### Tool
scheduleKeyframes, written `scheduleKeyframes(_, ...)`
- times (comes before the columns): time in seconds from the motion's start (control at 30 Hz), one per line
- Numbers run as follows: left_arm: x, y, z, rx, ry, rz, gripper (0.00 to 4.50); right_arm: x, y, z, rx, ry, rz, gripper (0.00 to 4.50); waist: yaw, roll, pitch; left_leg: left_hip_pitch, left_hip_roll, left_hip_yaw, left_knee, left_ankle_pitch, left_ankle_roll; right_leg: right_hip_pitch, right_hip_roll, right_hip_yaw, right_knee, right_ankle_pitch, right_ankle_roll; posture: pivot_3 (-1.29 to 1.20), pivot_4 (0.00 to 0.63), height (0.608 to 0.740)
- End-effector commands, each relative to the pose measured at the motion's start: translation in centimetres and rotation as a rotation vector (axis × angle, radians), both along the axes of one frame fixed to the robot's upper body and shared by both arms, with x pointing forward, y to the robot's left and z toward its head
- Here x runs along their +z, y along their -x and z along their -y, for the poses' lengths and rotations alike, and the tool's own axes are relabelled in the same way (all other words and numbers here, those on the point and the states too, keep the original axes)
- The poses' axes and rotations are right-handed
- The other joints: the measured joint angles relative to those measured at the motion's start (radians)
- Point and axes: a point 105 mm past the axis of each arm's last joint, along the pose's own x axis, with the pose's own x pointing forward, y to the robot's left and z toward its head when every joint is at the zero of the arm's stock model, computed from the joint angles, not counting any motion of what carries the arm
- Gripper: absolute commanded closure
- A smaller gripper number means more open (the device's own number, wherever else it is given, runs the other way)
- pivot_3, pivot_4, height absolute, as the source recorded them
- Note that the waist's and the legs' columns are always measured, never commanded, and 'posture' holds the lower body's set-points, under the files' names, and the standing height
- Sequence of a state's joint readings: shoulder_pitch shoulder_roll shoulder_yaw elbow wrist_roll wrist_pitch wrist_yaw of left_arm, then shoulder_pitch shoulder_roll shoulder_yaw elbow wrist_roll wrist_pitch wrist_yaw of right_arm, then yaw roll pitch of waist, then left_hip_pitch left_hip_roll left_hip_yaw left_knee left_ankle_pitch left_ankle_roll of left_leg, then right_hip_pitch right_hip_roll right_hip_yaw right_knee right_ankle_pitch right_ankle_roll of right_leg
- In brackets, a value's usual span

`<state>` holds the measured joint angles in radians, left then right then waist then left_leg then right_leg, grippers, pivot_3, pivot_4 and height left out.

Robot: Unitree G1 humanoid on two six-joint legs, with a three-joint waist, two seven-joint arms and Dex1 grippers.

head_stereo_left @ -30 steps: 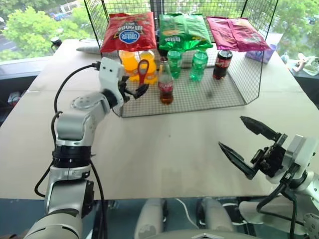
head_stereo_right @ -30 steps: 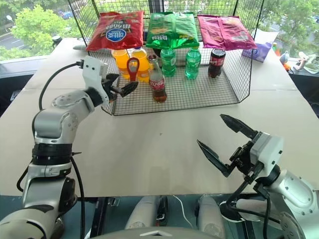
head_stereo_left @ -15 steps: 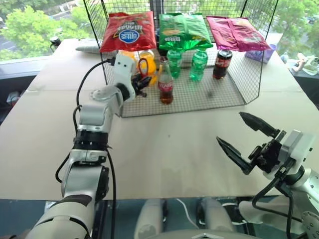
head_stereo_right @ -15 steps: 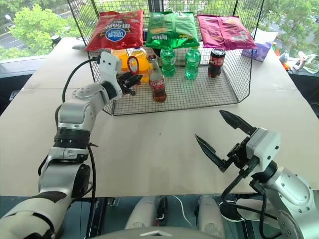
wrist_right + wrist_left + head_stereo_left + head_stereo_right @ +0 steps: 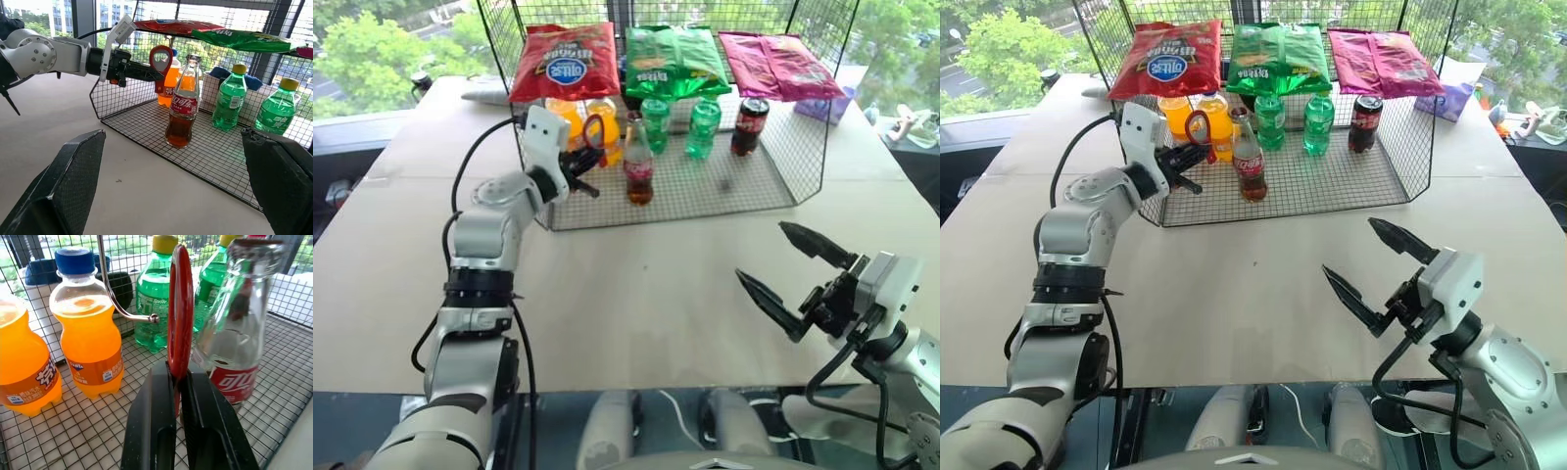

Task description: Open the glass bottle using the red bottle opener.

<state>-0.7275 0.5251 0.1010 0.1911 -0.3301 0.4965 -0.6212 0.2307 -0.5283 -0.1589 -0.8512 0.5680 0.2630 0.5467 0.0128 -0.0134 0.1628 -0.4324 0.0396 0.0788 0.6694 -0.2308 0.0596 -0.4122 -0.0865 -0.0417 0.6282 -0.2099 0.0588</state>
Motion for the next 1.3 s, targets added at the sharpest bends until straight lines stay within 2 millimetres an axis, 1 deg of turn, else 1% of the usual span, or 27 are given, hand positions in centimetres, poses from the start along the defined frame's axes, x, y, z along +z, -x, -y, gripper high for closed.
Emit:
scheduleKeyframes(0.03, 2.0, 1.6, -0.6, -0.061, 0.035, 0.052, 4.40, -0.5, -0.5, 0.2, -0.045, 0.024, -0.049, 0.00, 0.000, 0.000, 0.000, 0.000, 0.000, 0.000, 0.000, 0.000, 0.000, 0.000, 0.000, 0.000, 0.000, 0.000, 0.000, 0.00, 0.150, 0.740)
scheduleKeyframes(0.13, 1.8, 3.0, -0.7, -0.133, 0.070, 0.014, 4.40, -1.2, -0.5, -0.1, -0.017, 0.062, -0.117, 0.00, 0.002, 0.000, 0.000, 0.000, 0.000, 0.000, 0.000, 0.000, 0.000, 0.000, 0.000, 0.000, 0.000, -0.001, -0.002, 0.00, 0.150, 0.740)
scheduleKeyframes(0.23, 1.7, 4.6, -0.8, -0.232, 0.182, -0.088, 4.40, -1.8, -1.0, 0.3, -0.083, 0.170, -0.164, 0.00, 0.001, 0.000, 0.000, 0.000, 0.000, -0.001, 0.000, 0.000, 0.000, 0.000, -0.001, 0.000, 0.000, -0.001, -0.003, 0.00, 0.150, 0.740)
scheduleKeyframes(0.27, 1.7, 5.5, -0.5, -0.300, 0.223, -0.128, 4.40, -1.8, -1.0, 0.2, -0.069, 0.171, -0.195, 0.00, 0.001, 0.000, 0.000, 0.000, 0.001, 0.000, 0.001, 0.000, 0.000, 0.000, -0.001, 0.000, 0.000, -0.001, -0.003, 0.00, 0.150, 0.740)
scheduleKeyframes(0.33, 2.0, 7.1, -0.1, -0.414, 0.308, -0.194, 4.40, -1.7, -0.8, -0.5, 0.015, 0.133, -0.273, 0.00, -0.002, 0.000, 0.000, 0.000, 0.001, -0.001, 0.001, 0.000, 0.000, 0.000, -0.001, 0.000, 0.001, -0.001, -0.003, 0.00, 0.150, 0.740)
scheduleKeyframes(0.43, 2.1, 9.3, 1.0, -0.578, 0.427, -0.331, 4.40, -0.5, -0.9, -1.9, 0.169, 0.038, -0.344, 0.00, -0.003, -0.001, 0.001, 0.000, 0.003, -0.001, 0.001, 0.000, 0.000, 0.000, 0.000, 0.000, 0.002, -0.002, -0.003, 0.00, 0.150, 0.740)
scheduleKeyframes(0.53, 1.8, 10.5, 2.1, -0.668, 0.456, -0.403, 4.40, 0.2, -1.4, -3.1, 0.275, -0.028, -0.424, 0.00, -0.002, -0.001, 0.001, 0.001, 0.003, -0.001, 0.001, 0.000, 0.000, 0.000, -0.001, 0.000, 0.003, -0.002, -0.002, 0.00, 0.150, 0.740)
scheduleKeyframes(0.67, 1.6, 11.1, 3.7, -0.740, 0.476, -0.444, 4.40, 0.3, -2.0, -4.9, 0.390, -0.074, -0.547, 0.00, 0.002, -0.002, 0.001, 0.000, 0.002, -0.002, 0.001, 0.000, 0.000, 0.000, -0.001, 0.000, 0.003, -0.001, -0.003, 0.00, 0.150, 0.740)
scheduleKeyframes(0.77, 1.6, 11.2, 4.8, -0.776, 0.490, -0.449, 4.40, 0.6, -3.4, -5.9, 0.408, -0.163, -0.618, 0.00, -0.001, -0.002, 0.001, 0.000, 0.001, -0.001, 0.001, 0.000, 0.000, 0.000, -0.001, 0.001, 0.003, -0.001, -0.003, 0.00, 0.150, 0.740)
scheduleKeyframes(0.97, 1.4, 11.6, 6.2, -0.826, 0.511, -0.453, 4.40, 2.8, -5.0, -7.7, 0.474, -0.360, -0.684, 0.00, -0.001, -0.002, 0.001, 0.000, 0.000, -0.001, 0.001, 0.000, 0.000, 0.000, 0.000, 0.001, 0.004, -0.001, -0.002, 0.00, 0.150, 0.740)
scheduleKeyframes(1.0, 1.3, 11.7, 6.3, -0.830, 0.510, -0.455, 4.50, 3.0, -5.1, -8.0, 0.478, -0.368, -0.690, 0.51, -0.002, -0.002, 0.001, 0.000, 0.000, -0.001, 0.001, 0.000, 0.000, -0.001, 0.000, 0.001, 0.004, 0.000, -0.002, 0.00, 0.150, 0.740)
scheduleKeyframes(1.03, 1.3, 11.8, 6.4, -0.832, 0.510, -0.456, 4.50, 3.1, -5.2, -8.1, 0.480, -0.370, -0.694, 0.87, -0.002, -0.002, 0.001, 0.000, 0.000, -0.001, 0.001, 0.000, 0.000, -0.001, 0.000, 0.001, 0.004, 0.001, 0.000, 0.00, 0.150, 0.740)
scheduleKeyframes(1.07, 1.3, 11.8, 6.4, -0.833, 0.512, -0.456, 4.50, 3.2, -5.2, -8.3, 0.484, -0.375, -0.698, 1.12, -0.001, -0.002, 0.001, 0.000, 0.000, -0.001, 0.001, 0.000, 0.000, -0.001, 0.000, 0.001, 0.004, 0.001, 0.000, 0.00, 0.150, 0.740)
scheduleKeyframes(1.17, 1.2, 11.8, 6.6, -0.835, 0.505, -0.452, 4.50, 3.5, -5.2, -8.8, 0.500, -0.380, -0.709, 1.12, -0.002, -0.002, 0.001, 0.000, 0.000, -0.001, 0.001, 0.000, 0.000, -0.001, 0.000, 0.001, 0.004, 0.001, 0.000, 0.00, 0.150, 0.740)
scheduleKeyframes(1.3, 1.3, 12.0, 6.7, -0.844, 0.502, -0.448, 4.50, 3.4, -5.1, -9.1, 0.506, -0.365, -0.723, 1.12, -0.003, -0.002, 0.001, 0.000, 0.000, -0.001, 0.001, 0.000, 0.000, -0.001, 0.000, 0.001, 0.005, 0.000, -0.001, 0.00, 0.150, 0.740)
